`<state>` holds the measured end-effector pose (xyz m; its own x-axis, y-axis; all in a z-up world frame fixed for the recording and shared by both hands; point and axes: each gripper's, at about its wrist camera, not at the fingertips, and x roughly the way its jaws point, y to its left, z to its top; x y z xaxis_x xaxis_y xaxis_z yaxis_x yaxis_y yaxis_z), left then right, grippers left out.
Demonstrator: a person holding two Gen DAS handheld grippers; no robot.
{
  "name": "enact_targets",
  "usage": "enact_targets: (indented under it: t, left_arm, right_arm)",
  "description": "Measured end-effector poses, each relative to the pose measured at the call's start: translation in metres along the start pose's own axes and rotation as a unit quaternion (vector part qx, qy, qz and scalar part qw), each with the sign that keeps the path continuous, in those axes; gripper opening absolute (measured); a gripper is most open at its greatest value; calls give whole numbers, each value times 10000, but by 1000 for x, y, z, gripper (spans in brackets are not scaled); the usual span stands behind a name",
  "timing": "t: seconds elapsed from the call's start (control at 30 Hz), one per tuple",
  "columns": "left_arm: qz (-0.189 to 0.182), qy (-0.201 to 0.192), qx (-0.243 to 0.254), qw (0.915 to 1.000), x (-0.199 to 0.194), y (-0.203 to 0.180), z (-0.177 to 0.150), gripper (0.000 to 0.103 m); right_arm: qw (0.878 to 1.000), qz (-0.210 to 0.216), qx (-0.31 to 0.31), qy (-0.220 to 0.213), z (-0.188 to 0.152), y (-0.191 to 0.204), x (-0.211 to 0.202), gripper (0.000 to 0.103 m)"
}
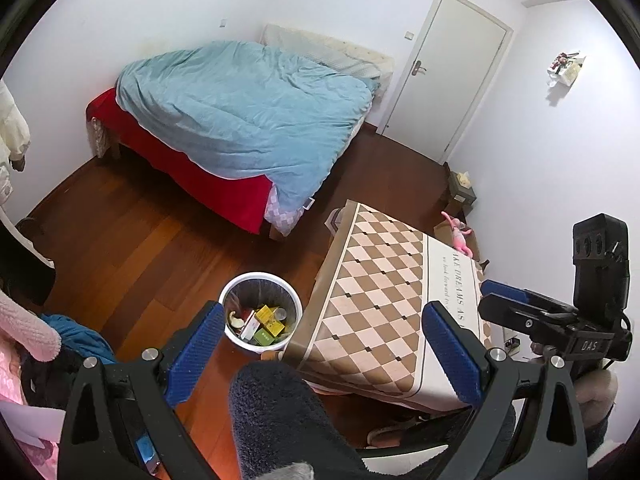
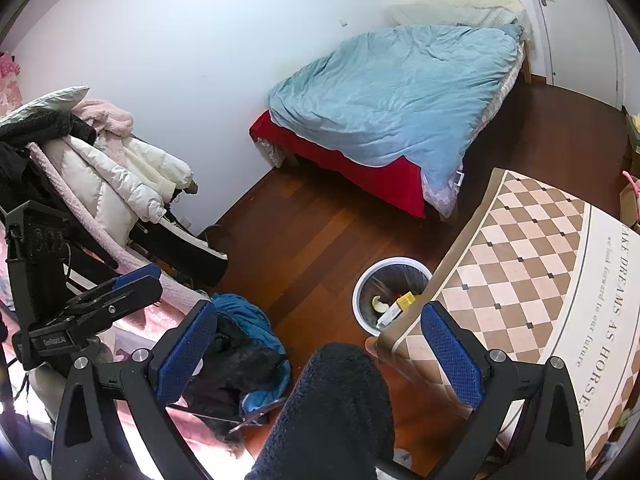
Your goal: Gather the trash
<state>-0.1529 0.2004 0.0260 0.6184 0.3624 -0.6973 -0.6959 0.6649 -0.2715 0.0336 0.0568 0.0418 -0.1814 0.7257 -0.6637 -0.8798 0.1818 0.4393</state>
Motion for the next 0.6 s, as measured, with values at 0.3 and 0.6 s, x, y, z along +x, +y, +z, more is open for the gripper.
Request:
enact_targets:
  t: [0.3, 0.6]
  left_arm:
    - [-20, 17, -27, 10000, -2, 2, -1, 101]
    - [-45, 9, 6, 10000, -3, 1, 1, 103]
  right_arm:
    - [9999, 52, 51, 93, -3, -2, 7, 103]
    - [10000, 50, 36, 45, -3, 1, 2, 103]
